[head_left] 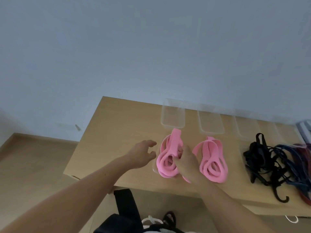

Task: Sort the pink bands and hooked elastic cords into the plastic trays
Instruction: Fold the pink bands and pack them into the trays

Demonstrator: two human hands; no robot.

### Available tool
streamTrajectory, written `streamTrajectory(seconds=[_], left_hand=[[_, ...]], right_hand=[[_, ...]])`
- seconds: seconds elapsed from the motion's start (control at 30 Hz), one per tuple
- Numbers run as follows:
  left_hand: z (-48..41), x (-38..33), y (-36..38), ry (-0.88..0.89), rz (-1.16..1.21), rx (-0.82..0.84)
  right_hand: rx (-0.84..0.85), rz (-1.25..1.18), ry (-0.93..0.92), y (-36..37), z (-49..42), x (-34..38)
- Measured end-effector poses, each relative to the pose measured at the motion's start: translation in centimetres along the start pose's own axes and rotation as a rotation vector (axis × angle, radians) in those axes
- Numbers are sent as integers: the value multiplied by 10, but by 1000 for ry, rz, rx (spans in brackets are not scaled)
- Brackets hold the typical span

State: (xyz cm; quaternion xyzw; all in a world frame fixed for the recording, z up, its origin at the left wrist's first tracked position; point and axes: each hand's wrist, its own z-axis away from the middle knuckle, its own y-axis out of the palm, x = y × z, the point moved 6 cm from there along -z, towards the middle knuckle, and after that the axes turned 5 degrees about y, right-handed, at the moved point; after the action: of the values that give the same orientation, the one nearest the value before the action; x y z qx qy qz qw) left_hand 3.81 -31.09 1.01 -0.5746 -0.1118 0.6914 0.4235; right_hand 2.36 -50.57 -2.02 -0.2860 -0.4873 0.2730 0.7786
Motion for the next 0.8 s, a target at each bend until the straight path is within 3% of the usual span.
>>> streamTrajectory(seconds=[0.17,0.37,0.47,0.6,0.8], left_hand=[[-9,-40,-11,84,39,-35],[-17,-95,-34,91,292,-122],[-13,-119,-59,154,481,-252],[-7,-137,-87,170,660,-396],[-3,-142,-85,227,743,-246]], right_hand=[[-2,-391,-46,-34,-5,27],[-7,-852,-148,-99,-2,65],[46,-921,-180,-116,1,75],[275,-869,-272,-123,14,86],[324,-961,-327,-154,19,110]])
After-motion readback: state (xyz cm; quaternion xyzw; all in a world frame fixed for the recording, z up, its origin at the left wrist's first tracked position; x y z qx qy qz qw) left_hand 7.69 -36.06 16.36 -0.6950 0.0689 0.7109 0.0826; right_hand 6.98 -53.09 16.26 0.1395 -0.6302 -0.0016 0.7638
